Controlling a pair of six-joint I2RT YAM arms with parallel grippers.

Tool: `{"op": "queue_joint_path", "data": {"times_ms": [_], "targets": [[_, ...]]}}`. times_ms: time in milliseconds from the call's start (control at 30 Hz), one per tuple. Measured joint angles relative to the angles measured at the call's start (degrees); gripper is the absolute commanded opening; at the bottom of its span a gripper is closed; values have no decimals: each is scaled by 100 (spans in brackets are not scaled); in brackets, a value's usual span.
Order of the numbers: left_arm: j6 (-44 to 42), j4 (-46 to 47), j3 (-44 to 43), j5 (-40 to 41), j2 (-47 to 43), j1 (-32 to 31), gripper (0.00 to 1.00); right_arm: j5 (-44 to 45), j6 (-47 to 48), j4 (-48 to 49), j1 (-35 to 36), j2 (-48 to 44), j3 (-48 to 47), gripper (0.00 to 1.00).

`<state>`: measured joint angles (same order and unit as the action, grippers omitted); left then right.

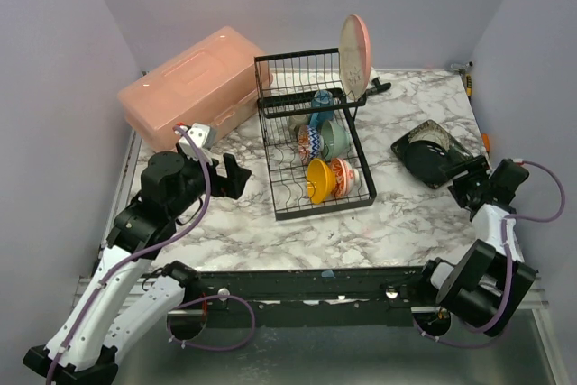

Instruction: Load the mixed dishes into the dish rack

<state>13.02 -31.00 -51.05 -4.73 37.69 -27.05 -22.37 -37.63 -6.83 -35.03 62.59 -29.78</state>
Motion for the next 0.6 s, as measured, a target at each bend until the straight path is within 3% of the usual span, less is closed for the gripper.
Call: {"op": "queue_joint_path", "data": {"times_ms": [267, 600], "targets": [[2, 0, 24, -15, -63, 0, 91, -496, -304, 669, -35, 522, 74, 63], [2, 0, 24, -37, -55, 0, 92, -538, -393, 977, -68, 835, 83, 63]]}}
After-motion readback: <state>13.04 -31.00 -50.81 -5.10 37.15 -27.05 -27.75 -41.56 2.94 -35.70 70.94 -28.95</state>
